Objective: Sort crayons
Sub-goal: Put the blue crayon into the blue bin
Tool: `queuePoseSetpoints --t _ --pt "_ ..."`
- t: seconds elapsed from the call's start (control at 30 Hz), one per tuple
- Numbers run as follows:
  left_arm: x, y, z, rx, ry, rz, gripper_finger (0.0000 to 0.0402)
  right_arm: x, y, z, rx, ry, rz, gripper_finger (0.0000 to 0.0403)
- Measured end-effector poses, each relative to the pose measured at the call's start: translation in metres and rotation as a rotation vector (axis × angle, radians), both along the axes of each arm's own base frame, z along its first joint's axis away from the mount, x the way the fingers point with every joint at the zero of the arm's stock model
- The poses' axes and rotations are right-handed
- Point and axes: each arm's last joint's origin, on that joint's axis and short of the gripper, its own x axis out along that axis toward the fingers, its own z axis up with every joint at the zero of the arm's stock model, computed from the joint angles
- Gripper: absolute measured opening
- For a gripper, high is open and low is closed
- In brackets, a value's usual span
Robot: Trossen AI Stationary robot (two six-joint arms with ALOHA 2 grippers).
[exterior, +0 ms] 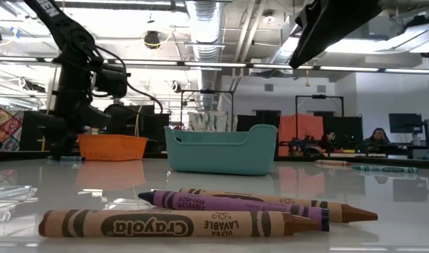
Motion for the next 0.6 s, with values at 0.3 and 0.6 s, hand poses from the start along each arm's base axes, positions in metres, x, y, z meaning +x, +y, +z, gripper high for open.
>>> queuePoseSetpoints --t 0.3,0.6 --pt "0.0005 0.0 -0.0071 -0.086 0.029 -0.037 0.0052 0.0 -0.0001 0.0 -0.001 0.0 0.0 0.0168" --pt "0.0061 -0.0066 -0.0029 -0.131 0.037 -0.063 0.0006 0.0009 -0.0018 0.0 -0.005 0.001 -0.002 0.0168"
